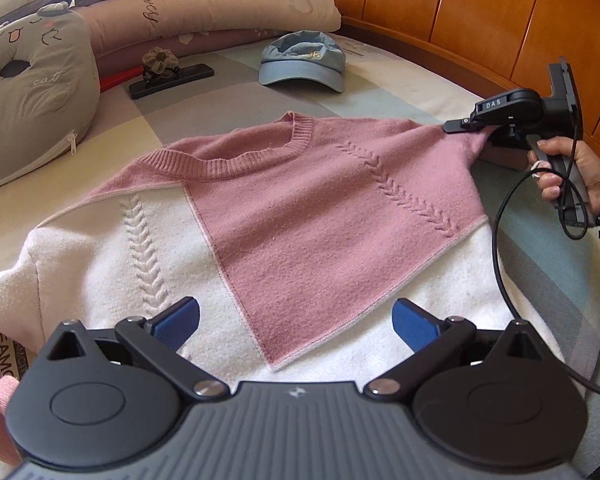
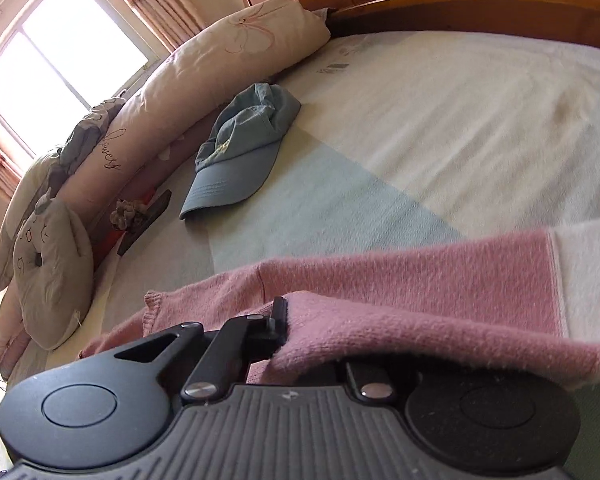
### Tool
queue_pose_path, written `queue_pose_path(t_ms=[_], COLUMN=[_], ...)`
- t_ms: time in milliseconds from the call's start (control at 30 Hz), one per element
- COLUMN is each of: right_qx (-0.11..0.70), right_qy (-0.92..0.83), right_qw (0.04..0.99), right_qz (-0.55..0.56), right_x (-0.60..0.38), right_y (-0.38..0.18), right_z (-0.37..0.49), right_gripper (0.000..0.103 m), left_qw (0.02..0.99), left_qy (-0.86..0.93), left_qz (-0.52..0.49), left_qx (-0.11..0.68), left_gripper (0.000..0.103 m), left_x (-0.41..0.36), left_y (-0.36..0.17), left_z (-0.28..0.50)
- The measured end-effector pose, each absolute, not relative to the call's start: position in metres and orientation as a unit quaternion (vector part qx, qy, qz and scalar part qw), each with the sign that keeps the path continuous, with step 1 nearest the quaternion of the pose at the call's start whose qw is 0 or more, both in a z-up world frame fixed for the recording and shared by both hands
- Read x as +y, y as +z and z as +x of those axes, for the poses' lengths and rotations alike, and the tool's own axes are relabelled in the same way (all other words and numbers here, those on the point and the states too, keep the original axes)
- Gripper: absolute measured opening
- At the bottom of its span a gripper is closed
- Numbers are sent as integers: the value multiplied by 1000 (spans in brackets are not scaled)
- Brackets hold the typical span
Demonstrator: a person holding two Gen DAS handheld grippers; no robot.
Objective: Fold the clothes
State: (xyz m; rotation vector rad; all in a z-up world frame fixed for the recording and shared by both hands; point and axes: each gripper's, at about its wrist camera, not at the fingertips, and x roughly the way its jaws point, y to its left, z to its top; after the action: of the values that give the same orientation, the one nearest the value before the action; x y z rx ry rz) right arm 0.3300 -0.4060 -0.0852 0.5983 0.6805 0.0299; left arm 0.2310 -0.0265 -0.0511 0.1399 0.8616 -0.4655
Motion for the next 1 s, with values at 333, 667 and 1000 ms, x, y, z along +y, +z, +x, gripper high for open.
queue_pose_path(t_ms=[333,667,1000], right_qx=[321,397,347], right_qy=[-1,42,-11], right_qw=[917,860,833], right_qz=[238,319,431], right_x=[-415,-435,-506], right_y=[-62,-92,-106], right_z=[378,320,248], right_gripper=[8,41,70], left_qw=[879,877,876], left_qy=[-227,-234,-243], left_qz=[70,72,78], left_qx=[413,414,410], left_gripper=[102,102,102], left_x=[-27,-27,-35], left_y=[-51,-53,-53], left_z=[235,237,234])
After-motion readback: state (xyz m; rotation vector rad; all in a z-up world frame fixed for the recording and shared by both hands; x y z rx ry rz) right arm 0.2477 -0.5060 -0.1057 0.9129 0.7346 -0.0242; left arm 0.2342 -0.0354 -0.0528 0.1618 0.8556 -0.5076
